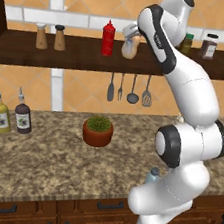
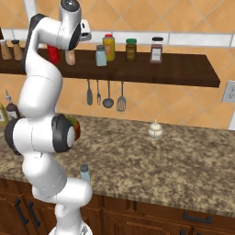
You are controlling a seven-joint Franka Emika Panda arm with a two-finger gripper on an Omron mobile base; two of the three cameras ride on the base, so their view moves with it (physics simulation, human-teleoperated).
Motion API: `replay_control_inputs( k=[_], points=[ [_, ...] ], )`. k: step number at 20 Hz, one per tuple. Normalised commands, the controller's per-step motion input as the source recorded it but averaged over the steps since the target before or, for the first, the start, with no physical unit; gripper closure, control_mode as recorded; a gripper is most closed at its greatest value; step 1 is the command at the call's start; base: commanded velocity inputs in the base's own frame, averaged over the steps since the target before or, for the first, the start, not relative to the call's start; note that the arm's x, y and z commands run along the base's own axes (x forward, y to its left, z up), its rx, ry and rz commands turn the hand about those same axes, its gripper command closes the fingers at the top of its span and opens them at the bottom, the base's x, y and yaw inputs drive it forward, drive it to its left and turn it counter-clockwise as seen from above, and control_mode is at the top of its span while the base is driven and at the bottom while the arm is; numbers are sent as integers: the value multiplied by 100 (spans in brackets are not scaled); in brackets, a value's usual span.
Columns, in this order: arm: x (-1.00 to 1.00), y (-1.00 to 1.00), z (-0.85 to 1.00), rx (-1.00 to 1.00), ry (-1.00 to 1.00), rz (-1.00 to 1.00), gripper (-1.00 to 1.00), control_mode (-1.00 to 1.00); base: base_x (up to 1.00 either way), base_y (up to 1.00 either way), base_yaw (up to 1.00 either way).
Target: Put the shaker and condiment bottle from the counter next to their counterparts in the cabinet.
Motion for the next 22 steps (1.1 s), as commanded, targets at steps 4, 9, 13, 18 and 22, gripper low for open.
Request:
replay_control_inputs(
  k=[4, 9, 13, 18, 22],
  points=[
    [29, 0, -43, 0, 10, 0, 100, -100, 0, 0, 0],
    [30, 3, -48, 0, 8, 0, 100, -100, 0, 0, 0],
    [16, 27, -50, -1, 6, -1, 100, -100, 0, 0, 0],
    [14, 33, -38, -1, 5, -2, -100, -100, 0, 0, 0],
    [0, -13, 6, 8, 0, 0, -100, -100, 0, 0, 0]
  ],
)
